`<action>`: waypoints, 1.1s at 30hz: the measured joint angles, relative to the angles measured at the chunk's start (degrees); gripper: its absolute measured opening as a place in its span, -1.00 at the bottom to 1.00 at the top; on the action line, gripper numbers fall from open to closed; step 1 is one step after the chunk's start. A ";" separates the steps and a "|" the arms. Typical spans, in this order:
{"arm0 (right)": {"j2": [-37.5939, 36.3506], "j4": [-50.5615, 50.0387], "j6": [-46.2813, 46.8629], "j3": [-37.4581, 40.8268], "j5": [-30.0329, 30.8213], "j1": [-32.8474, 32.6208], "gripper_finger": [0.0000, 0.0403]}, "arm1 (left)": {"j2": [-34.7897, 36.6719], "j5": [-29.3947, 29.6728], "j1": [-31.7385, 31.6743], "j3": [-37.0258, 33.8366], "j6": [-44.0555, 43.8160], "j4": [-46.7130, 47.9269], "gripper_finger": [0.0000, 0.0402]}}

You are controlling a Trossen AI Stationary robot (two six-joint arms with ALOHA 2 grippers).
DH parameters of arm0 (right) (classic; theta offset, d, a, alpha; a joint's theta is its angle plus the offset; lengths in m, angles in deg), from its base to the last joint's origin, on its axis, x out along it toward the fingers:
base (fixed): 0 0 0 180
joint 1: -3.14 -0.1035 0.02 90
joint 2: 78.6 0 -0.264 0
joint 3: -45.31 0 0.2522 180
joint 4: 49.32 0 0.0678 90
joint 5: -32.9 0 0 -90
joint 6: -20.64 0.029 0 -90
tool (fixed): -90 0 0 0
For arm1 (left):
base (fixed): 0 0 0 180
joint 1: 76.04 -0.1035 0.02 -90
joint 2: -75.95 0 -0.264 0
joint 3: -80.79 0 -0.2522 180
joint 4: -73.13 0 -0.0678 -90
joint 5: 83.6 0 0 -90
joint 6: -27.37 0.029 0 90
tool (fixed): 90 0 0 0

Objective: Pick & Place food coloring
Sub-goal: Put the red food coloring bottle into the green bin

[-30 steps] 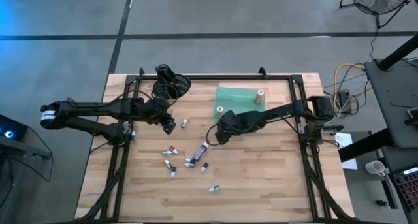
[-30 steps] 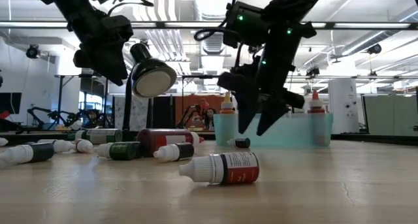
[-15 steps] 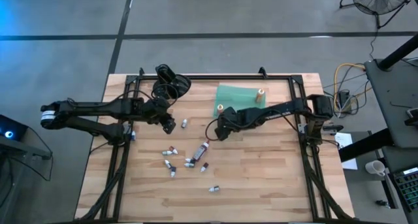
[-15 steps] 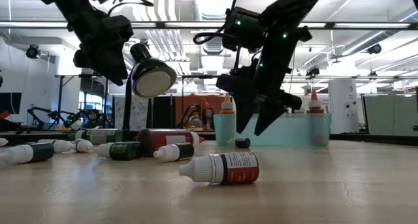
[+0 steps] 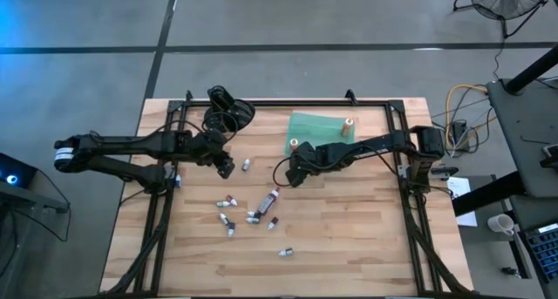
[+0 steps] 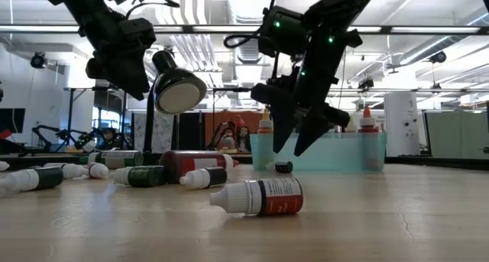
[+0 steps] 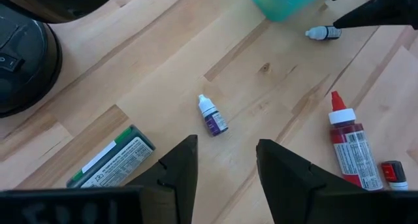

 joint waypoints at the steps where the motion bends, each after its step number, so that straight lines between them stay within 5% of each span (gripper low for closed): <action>1: -0.04 0.00 -0.04 -0.35 -0.06 -0.29 0.12 | 0.00 0.01 0.00 0.00 0.00 0.01 -0.36; 10: -0.06 -0.11 -1.38 -3.08 -1.07 -3.41 0.12 | 0.00 0.01 0.00 0.00 0.00 -0.01 -0.36; 33: -0.10 -0.44 15.84 -3.12 -6.23 -6.09 0.12 | 0.00 0.01 0.00 0.00 0.00 -0.01 -0.36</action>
